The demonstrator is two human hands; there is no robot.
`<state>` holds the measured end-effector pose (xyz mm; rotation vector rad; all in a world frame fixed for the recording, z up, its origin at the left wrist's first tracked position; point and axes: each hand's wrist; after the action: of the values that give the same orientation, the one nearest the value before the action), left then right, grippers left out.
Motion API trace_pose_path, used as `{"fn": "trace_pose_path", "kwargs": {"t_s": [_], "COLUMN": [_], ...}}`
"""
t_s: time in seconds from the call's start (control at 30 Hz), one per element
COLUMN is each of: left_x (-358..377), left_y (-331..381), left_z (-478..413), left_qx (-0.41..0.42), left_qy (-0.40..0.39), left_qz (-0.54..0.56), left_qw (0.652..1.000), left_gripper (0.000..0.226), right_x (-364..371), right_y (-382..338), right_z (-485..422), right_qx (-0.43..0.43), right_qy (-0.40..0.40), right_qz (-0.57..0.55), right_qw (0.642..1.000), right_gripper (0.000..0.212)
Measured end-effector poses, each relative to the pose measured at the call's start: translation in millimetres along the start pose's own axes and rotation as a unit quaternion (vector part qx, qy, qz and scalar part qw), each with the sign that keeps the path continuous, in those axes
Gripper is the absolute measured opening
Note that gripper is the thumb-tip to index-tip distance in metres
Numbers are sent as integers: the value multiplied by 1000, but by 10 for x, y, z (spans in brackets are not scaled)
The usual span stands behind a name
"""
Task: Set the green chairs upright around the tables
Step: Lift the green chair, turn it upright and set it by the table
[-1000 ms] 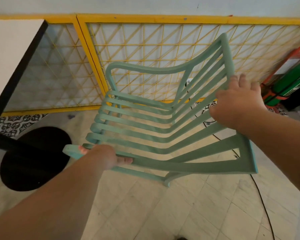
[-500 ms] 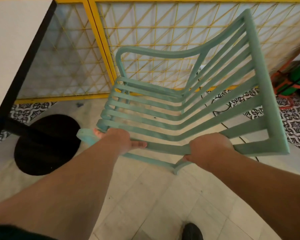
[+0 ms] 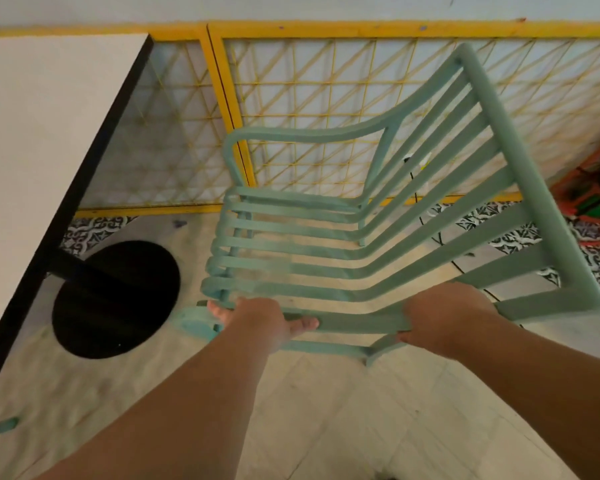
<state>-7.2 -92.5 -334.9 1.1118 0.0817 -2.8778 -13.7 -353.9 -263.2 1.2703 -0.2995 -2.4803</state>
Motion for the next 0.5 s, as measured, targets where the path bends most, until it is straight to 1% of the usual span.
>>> {"fn": "trace_pose_path", "kwargs": {"t_s": [0.13, 0.27, 0.37, 0.5], "left_x": [50, 25, -2, -16], "left_y": [40, 77, 105, 136], "left_z": [35, 36, 1, -13], "left_qx": [-9, -15, -21, -9], "left_qy": [-6, -17, -32, -10], "left_qz": [17, 28, 31, 35], "left_qw": [1000, 999, 999, 999], "left_gripper": [127, 122, 124, 119], "right_x": [-20, -54, -76, -83], "right_y": [58, 94, 127, 157], "right_z": [-97, -167, -205, -255], "right_qx": [-24, -35, -36, -31], "right_qy": [7, 10, 15, 27], "right_qz": [14, 21, 20, 17], "right_qw": [1000, 999, 999, 999], "right_gripper": [46, 48, 47, 48]}}
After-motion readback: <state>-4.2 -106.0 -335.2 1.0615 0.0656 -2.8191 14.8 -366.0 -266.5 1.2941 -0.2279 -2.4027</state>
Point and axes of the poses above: each hand's wrist, its own z-axis away from the middle knuckle, its own x-axis out of the palm, y = z × x, and after that the axes turned 9 degrees about x, right-handed
